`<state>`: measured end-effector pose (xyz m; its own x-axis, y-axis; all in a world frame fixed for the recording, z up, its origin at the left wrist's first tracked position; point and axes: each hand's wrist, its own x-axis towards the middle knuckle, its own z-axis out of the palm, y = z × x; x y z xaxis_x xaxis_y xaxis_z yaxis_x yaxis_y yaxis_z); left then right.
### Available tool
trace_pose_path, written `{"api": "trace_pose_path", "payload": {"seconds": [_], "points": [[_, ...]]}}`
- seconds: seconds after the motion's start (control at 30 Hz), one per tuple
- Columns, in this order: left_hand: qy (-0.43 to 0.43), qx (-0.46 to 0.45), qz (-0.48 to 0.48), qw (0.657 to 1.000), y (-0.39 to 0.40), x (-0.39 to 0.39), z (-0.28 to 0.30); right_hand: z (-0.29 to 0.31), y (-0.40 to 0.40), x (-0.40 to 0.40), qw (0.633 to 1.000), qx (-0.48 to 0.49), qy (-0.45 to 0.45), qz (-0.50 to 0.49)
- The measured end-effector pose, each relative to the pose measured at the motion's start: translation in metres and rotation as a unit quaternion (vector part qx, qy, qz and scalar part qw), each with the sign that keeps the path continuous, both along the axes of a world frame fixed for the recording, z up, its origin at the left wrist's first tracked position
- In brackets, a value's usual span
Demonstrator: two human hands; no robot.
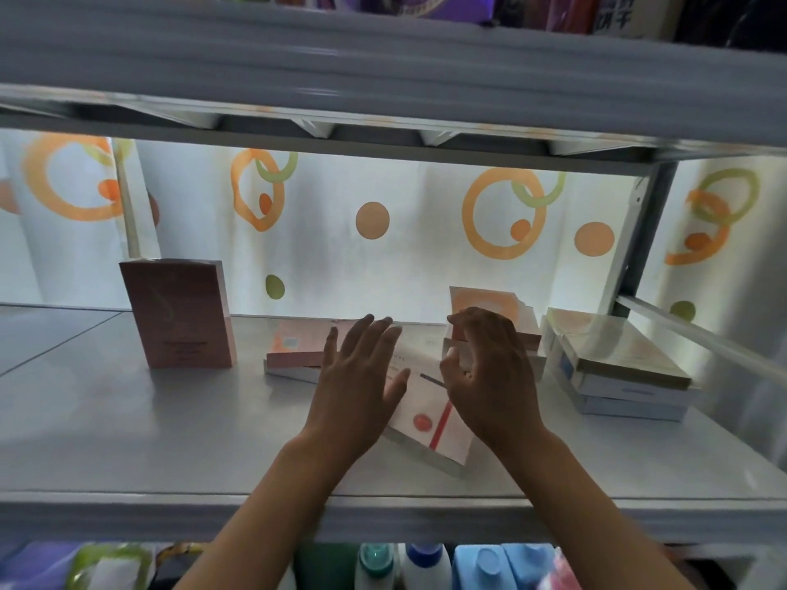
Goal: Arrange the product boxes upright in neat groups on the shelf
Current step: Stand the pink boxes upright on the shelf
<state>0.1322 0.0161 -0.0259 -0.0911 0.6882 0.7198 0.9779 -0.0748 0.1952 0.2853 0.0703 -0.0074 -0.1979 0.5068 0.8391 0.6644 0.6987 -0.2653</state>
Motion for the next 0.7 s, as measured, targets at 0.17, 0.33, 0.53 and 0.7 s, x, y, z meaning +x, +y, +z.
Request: {"api": "trace_pose_path", "payload": {"seconds": [0.17,0.33,0.53,0.7], "points": [[-0.05,-0.093,-0.033,0.994,-0.007,0.006,-0.01,-0.012,0.0,0.003,1.0,-0.031,0.001,-0.002],[-0.08,-0.134,0.018,0.988,-0.011,0.011,-0.013,-0.018,-0.013,0.021,0.981,-0.168,0.068,-0.071],[-0.154,-0.078,0.09,0.981,-0.01,0.013,-0.019,-0.022,-0.023,0.028,0.903,-0.4,0.139,0.067],[-0.199,-0.048,0.0,0.979,-0.01,0.021,-0.008,-0.014,-0.025,0.04,0.942,-0.293,0.163,0.035]]}}
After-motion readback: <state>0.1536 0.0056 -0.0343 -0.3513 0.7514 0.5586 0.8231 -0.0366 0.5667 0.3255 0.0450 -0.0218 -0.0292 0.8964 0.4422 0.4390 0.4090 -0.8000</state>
